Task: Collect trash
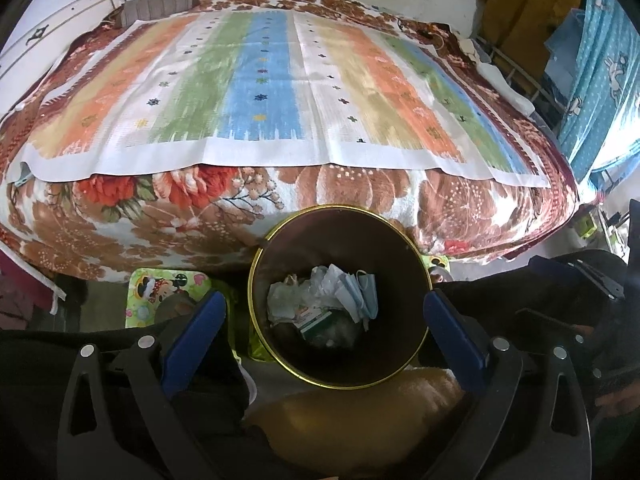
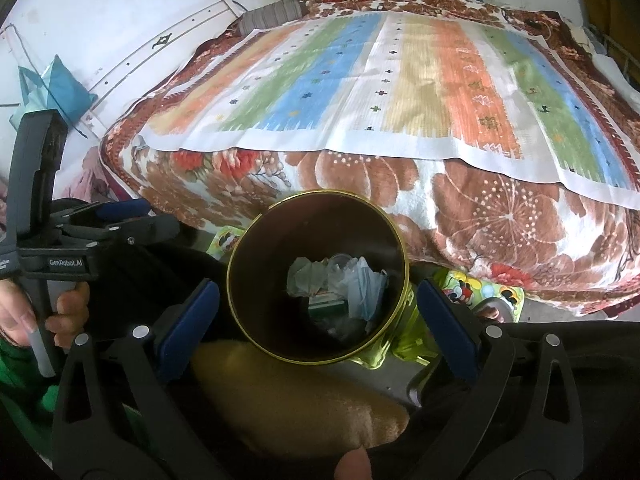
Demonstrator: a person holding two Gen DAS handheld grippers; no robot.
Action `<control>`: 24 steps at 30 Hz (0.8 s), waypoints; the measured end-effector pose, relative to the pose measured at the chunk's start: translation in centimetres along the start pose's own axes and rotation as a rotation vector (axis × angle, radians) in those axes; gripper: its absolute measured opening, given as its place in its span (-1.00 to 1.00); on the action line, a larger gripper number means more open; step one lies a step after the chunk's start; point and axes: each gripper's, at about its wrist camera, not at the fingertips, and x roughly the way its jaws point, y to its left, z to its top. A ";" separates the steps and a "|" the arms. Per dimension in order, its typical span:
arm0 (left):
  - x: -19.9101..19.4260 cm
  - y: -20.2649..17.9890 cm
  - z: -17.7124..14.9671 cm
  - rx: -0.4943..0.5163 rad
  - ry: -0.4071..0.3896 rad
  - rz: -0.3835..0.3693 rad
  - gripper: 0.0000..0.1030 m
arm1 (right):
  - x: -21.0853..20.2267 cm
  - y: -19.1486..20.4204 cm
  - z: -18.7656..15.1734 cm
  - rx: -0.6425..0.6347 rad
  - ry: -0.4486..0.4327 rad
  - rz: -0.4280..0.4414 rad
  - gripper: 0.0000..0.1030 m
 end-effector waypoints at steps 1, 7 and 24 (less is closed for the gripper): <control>0.0 0.0 0.0 -0.003 -0.001 0.000 0.89 | 0.0 0.0 0.0 0.000 0.000 0.002 0.83; 0.1 0.1 -0.1 -0.027 0.006 -0.009 0.89 | 0.0 0.2 0.0 0.004 0.002 -0.004 0.83; 0.2 0.2 0.1 -0.016 0.012 -0.011 0.89 | 0.0 0.3 -0.1 0.006 0.008 -0.002 0.83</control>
